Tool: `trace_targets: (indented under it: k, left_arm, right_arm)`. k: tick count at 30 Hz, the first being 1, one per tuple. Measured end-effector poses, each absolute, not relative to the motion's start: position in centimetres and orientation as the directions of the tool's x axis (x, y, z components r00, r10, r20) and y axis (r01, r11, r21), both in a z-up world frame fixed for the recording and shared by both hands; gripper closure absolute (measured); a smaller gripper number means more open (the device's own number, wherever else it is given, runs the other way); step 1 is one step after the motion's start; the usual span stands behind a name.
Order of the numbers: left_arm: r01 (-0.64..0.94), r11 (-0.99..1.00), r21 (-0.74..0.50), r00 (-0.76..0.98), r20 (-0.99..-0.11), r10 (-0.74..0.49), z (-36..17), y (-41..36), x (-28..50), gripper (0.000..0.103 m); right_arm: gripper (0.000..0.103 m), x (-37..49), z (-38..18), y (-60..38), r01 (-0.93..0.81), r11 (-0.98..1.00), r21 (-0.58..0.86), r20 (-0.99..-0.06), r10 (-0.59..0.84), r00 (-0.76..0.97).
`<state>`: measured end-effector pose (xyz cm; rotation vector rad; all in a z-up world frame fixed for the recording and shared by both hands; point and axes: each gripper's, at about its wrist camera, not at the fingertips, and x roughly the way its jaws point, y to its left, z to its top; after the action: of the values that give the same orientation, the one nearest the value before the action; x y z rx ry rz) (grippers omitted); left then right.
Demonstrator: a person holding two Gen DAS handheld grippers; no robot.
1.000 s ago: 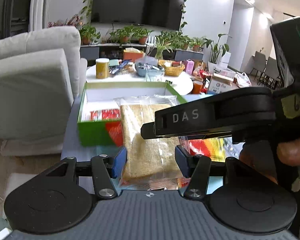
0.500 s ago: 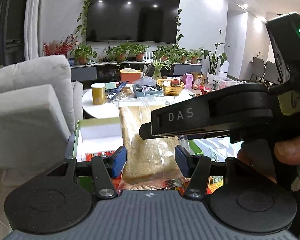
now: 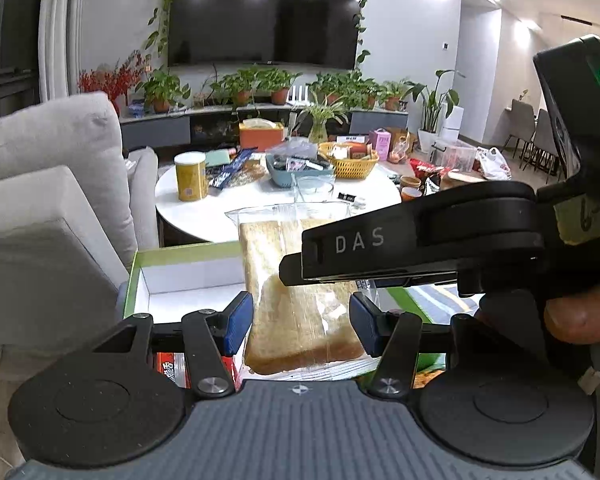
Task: Organize snacks
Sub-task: 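Carry the bread slice with the right gripper over the green box, then lower the bread slice into the box and open the right gripper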
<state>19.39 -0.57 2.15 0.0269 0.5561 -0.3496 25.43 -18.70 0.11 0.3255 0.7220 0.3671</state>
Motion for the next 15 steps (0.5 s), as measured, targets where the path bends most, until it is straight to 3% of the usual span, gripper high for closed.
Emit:
trace_targets:
  k: [15]
  left_arm:
    - [0.335, 0.936, -0.108, 0.734, -0.593, -0.331, -2.2, -0.4, 23.1, 0.055]
  right_arm:
    - [0.038, 28.1, -5.3, -18.3, -0.149, 0.883, 0.446, -0.684, 0.444, 0.579]
